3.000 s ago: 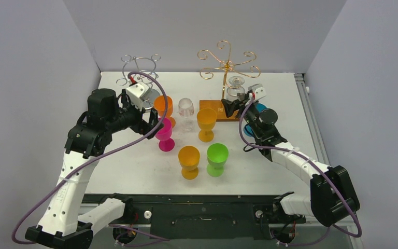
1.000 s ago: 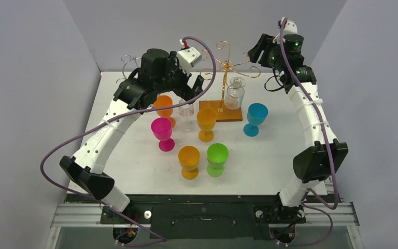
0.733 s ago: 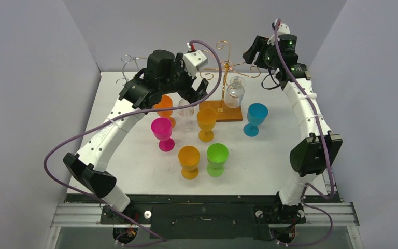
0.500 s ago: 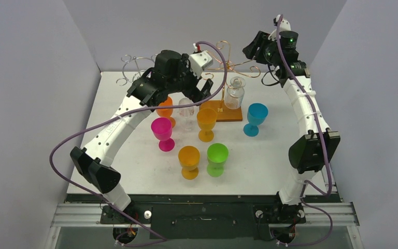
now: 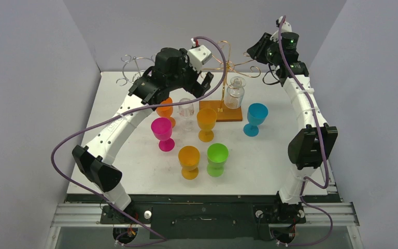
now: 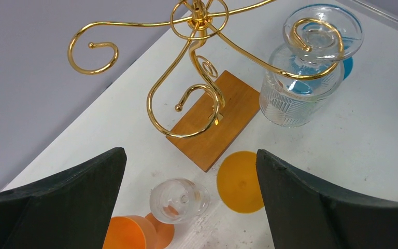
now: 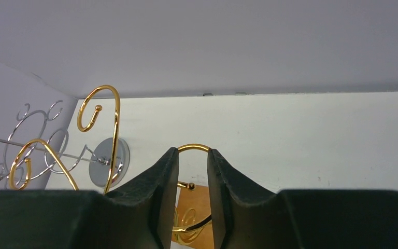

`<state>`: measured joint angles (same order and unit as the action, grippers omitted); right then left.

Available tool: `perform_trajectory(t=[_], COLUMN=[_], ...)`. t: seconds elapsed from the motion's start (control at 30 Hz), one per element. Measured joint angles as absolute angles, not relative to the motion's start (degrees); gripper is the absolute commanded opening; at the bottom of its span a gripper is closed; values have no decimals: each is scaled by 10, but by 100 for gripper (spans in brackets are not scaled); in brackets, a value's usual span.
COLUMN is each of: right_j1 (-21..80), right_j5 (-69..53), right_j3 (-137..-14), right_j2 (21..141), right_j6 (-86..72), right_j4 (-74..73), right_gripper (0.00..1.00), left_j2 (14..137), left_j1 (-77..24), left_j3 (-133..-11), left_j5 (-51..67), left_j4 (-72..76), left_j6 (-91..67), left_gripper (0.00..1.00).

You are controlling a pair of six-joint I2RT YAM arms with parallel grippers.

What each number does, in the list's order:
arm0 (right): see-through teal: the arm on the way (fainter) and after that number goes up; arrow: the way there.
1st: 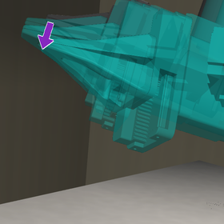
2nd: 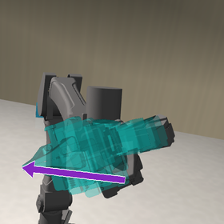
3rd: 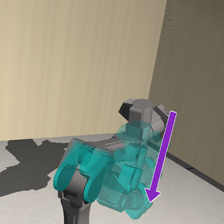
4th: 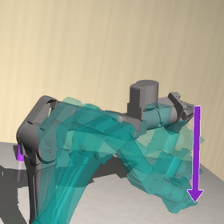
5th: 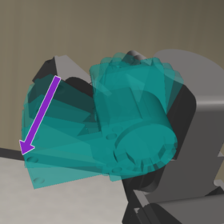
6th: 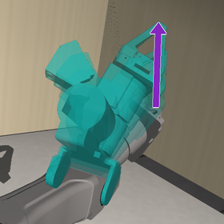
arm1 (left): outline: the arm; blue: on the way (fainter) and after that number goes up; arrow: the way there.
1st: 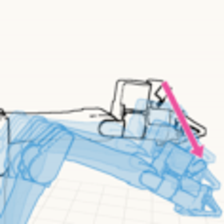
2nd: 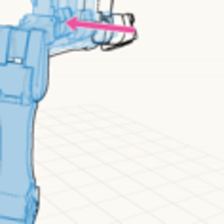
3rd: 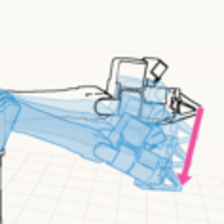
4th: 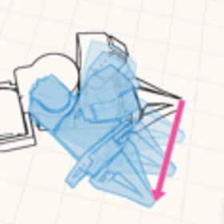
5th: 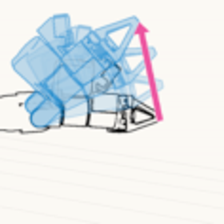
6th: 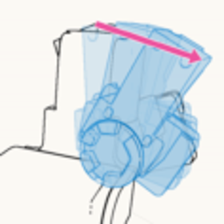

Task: Place the wine glass upside down on the wine glass rack
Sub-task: Adjust the wine rack at the center of the board.

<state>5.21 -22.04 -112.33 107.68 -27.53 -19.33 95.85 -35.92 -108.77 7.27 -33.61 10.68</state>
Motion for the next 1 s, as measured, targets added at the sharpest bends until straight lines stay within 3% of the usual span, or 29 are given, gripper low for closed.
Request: perform_trajectory(t=[0.07, 0.17, 0.43, 0.77, 1.0], right_j1=[52, 49, 37, 30, 31], right_j5=[-222, -220, -190, -208, -262], right_j3=[-1110, -1093, -1053, -1087, -1091], right_j2=[1076, 1065, 1020, 1054, 1105], right_j6=[-277, -277, -279, -293, -325], right_j4=[-177, -161, -133, -130, -117], right_gripper=[25, 39, 56, 54, 43], left_j2=[964, 979, 993, 993, 993], left_j1=[-359, -355, -333, -333, -333], left_j3=[-1097, -1119, -1132, -1132, -1132], left_j5=[67, 61, 62, 79, 106], left_j4=[-337, -337, -345, -353, -369], left_j6=[107, 106, 97, 97, 103], left_gripper=[89, 88, 85, 83, 84])
